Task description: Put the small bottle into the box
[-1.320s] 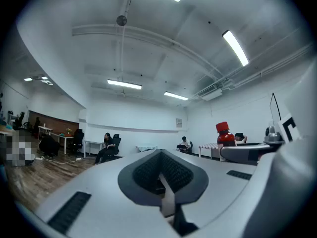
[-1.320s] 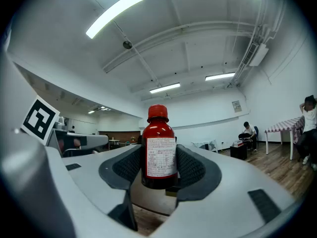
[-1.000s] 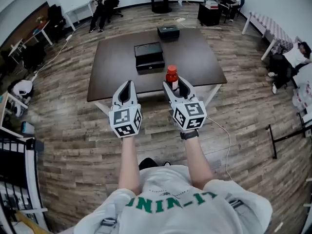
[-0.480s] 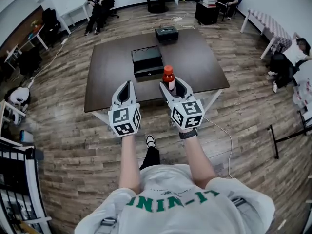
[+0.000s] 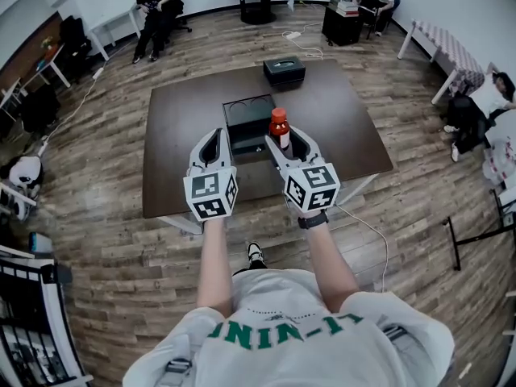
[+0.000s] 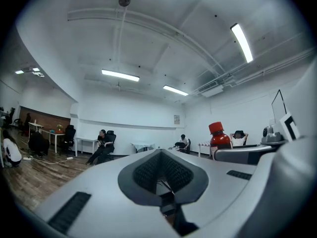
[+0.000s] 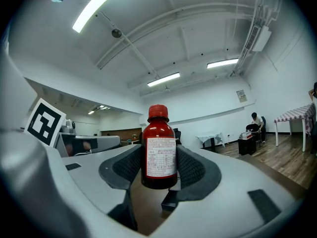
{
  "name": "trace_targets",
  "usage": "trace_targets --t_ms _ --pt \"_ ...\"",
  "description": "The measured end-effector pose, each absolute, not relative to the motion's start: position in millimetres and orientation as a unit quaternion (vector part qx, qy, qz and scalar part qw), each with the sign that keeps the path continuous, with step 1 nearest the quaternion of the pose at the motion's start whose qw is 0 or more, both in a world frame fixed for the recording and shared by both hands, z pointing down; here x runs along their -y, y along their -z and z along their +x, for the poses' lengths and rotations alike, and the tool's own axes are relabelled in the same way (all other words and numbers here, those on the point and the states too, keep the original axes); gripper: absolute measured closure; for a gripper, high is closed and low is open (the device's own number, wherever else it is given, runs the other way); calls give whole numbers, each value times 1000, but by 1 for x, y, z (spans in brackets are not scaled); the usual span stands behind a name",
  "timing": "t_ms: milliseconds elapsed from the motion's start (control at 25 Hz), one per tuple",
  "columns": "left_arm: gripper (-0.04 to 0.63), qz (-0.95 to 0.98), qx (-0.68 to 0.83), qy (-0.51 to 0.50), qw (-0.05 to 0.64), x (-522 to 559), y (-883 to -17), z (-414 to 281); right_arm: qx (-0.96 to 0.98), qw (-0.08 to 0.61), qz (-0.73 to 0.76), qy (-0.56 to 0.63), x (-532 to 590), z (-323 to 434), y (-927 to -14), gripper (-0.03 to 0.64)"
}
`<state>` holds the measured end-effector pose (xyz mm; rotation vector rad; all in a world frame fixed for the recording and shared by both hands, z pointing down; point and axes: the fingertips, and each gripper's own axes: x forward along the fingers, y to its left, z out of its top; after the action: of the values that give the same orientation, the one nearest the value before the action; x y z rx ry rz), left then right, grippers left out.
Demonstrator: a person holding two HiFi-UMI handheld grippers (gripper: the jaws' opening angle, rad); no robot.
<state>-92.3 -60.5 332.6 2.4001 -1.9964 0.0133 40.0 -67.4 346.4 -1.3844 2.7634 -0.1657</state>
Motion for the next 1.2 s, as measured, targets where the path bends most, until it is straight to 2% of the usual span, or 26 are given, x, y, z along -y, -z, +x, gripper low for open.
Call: trace_targets --t_ms 360,680,1200 --pt "583 793 608 -9 34 143 -361 -131 -888 12 -455 66 147 -11 -372 388" --pt "584 797 601 -19 52 201 -395 -146 -886 -25 -458 71 203 -9 -405 388" --pt "583 785 611 -51 86 295 -472 -150 -912 -154 -377 52 307 -10 -483 388"
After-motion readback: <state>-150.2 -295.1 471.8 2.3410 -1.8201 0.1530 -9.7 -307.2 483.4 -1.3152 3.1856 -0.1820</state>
